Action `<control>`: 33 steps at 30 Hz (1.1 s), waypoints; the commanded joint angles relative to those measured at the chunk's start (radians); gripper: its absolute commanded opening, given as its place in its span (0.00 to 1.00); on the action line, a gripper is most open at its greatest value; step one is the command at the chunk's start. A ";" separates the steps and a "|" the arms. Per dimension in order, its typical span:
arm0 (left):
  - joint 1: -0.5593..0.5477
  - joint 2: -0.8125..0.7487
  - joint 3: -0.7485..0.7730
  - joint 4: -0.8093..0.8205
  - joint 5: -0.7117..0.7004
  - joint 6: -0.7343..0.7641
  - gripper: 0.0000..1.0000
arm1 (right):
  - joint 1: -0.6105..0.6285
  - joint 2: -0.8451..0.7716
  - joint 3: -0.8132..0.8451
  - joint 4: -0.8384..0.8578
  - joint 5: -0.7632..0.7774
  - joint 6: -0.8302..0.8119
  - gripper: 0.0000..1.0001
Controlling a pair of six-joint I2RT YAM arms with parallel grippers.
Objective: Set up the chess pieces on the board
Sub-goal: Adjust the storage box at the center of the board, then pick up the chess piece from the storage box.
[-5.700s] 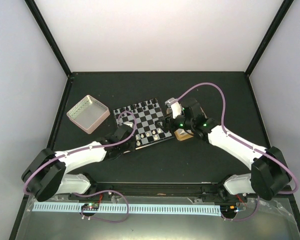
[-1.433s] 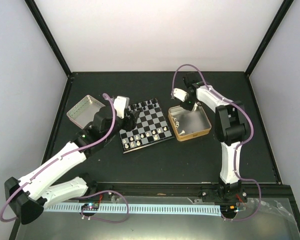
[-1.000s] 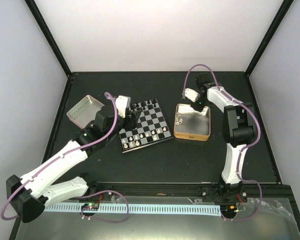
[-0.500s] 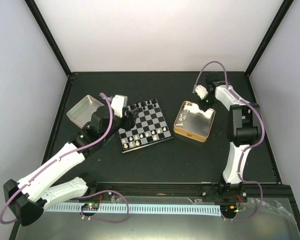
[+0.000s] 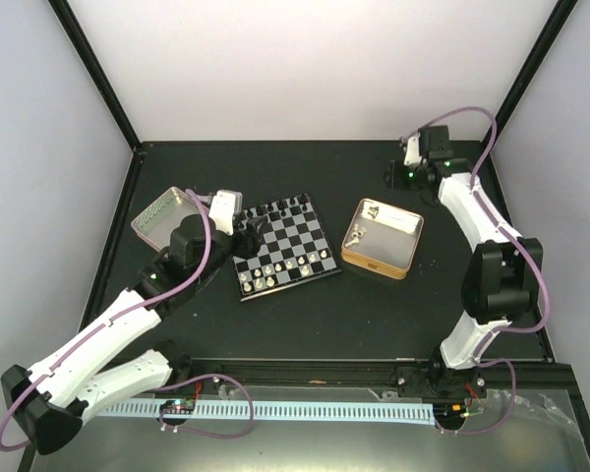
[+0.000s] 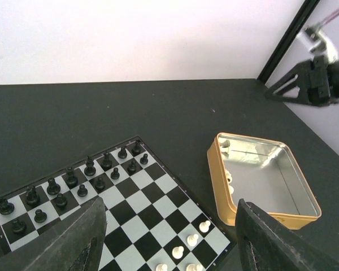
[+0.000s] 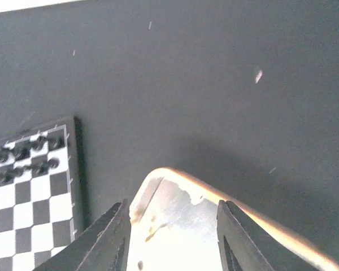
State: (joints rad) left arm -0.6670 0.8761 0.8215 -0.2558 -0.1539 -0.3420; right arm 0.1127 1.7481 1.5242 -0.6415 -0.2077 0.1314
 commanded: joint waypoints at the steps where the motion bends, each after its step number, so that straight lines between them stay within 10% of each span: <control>1: 0.010 -0.006 -0.016 0.056 -0.008 -0.012 0.64 | 0.071 -0.018 -0.173 0.122 -0.091 0.270 0.43; 33: 0.026 0.009 -0.027 0.063 0.020 0.013 0.65 | 0.219 0.222 -0.216 0.048 0.188 0.444 0.26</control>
State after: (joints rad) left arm -0.6479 0.8791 0.7929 -0.2157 -0.1440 -0.3431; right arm 0.3191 1.9499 1.2808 -0.5606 -0.0963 0.5838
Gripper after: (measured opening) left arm 0.648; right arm 0.274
